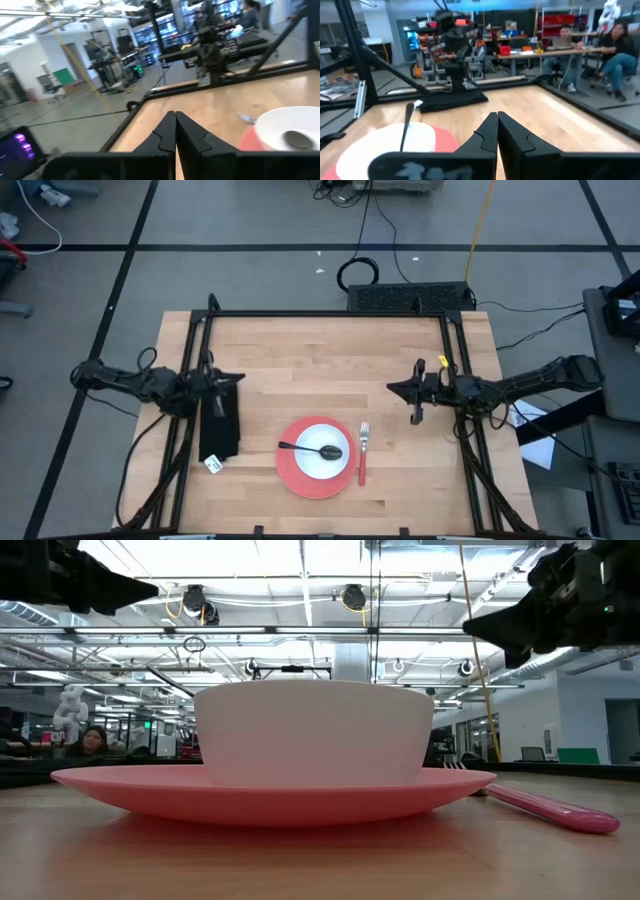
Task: Set table place
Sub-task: Return to Home Position
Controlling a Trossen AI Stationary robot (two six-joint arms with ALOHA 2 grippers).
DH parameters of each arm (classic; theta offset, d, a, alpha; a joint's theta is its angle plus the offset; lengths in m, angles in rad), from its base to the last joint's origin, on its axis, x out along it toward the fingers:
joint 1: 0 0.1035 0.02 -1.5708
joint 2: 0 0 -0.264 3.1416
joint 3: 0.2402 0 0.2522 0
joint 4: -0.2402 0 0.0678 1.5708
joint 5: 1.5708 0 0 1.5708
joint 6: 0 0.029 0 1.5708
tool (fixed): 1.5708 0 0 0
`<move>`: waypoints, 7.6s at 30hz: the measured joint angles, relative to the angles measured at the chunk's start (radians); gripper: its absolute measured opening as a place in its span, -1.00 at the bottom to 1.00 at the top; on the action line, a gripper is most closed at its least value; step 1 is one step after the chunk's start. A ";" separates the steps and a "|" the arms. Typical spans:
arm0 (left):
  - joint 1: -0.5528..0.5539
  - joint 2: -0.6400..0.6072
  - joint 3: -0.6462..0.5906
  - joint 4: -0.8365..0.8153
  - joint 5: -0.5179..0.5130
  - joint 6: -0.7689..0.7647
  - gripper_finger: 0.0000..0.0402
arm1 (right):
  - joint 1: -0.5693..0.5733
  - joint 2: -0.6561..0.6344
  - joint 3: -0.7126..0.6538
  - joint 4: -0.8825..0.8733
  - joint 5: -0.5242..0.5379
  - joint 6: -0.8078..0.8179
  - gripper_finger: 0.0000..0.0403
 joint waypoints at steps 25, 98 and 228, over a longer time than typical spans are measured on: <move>0.443 0.000 0.000 -0.046 0.390 -0.099 -0.89 | -0.184 -0.141 -0.002 -0.063 -0.262 -0.004 -1.00; 0.442 0.000 0.001 -0.239 0.366 -0.326 -0.87 | -0.182 -0.606 -0.002 -0.574 -0.256 0.034 -1.00; 0.442 0.000 0.000 -0.238 0.365 -0.326 -0.87 | -0.182 -0.605 -0.002 -0.574 -0.256 0.034 -1.00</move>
